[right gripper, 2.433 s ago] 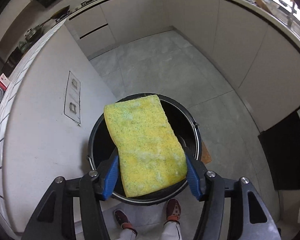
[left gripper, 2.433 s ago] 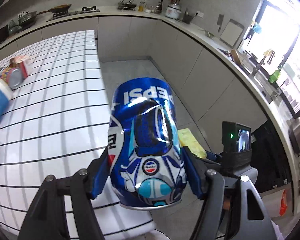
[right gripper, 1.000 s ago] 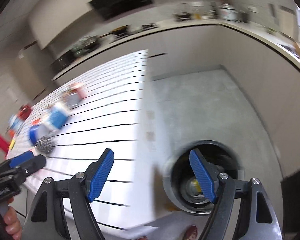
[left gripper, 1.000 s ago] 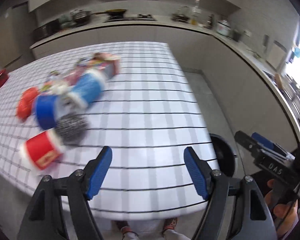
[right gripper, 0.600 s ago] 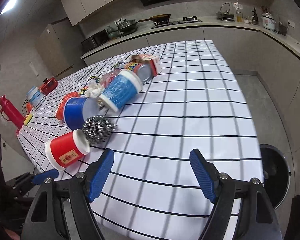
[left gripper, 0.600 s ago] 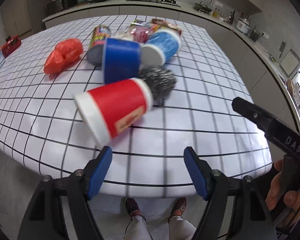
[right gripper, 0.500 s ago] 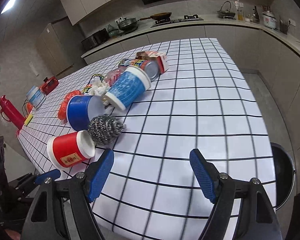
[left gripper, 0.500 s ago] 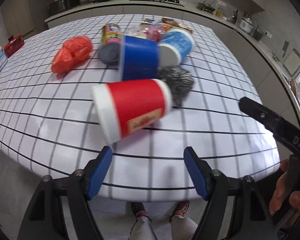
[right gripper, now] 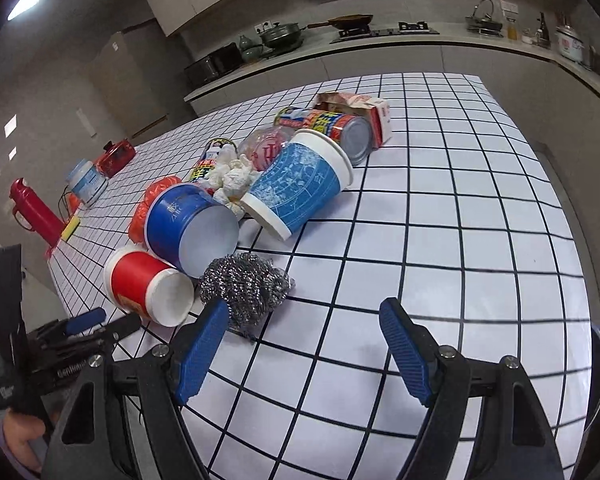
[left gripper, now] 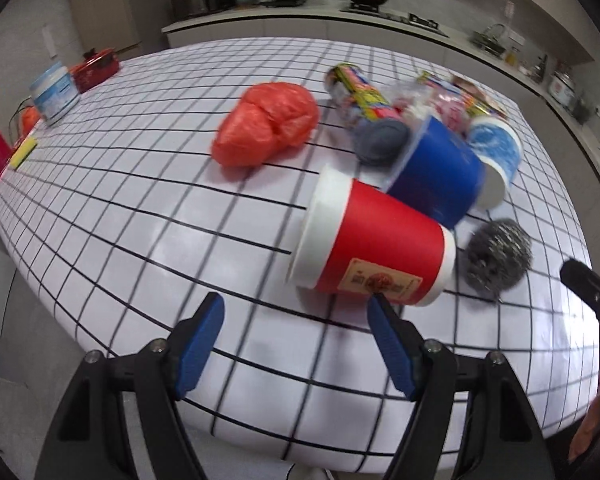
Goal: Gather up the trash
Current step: 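Move both open grippers back toward the trash on the island, then grasp the red paper cup with the left gripper while the right grasps the steel wool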
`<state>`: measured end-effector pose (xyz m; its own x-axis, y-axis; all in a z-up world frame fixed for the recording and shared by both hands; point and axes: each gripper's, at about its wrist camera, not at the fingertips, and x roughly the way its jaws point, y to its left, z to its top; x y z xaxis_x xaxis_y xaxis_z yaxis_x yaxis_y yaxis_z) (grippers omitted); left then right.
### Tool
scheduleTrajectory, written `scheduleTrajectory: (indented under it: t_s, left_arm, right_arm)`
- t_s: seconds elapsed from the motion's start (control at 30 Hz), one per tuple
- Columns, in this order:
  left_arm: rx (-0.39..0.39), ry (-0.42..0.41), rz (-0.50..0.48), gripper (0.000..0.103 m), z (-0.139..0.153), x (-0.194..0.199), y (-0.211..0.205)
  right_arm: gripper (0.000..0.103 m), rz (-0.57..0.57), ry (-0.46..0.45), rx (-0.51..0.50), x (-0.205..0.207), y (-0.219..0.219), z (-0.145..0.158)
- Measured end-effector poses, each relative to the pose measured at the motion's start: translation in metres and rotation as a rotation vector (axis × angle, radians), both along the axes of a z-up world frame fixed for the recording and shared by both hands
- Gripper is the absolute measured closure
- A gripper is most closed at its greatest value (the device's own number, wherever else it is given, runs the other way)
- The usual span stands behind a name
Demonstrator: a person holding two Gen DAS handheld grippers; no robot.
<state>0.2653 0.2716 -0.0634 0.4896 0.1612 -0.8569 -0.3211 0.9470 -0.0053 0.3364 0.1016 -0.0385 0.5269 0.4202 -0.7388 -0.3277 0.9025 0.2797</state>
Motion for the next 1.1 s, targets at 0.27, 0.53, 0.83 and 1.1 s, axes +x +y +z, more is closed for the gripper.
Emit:
scheduleTrajectory:
  t_s: [0.27,0.53,0.83,1.1]
  left_arm:
    - [-0.051,-0.041,0.147,0.028,0.011,-0.007,0.034]
    - [-0.304,-0.048,0.040,0.027,0.013,-0.003,0.000]
    - [-0.273,0.019,-0.012,0.027,-0.007,0.030,0.027]
    - [-0.173,0.024,-0.027,0.027,-0.003,0.029,0.062]
  right_arm:
    - [0.023,0.041,0.005,0.024,0.013,0.012,-0.006]
    - [0.023,0.045,0.000,0.018,0.016,0.026,-0.004]
    - [0.023,-0.015,-0.009,-0.018,0.013,0.036,-0.003]
    - [0.023,-0.060,-0.002,-0.035,0.012,0.041,-0.006]
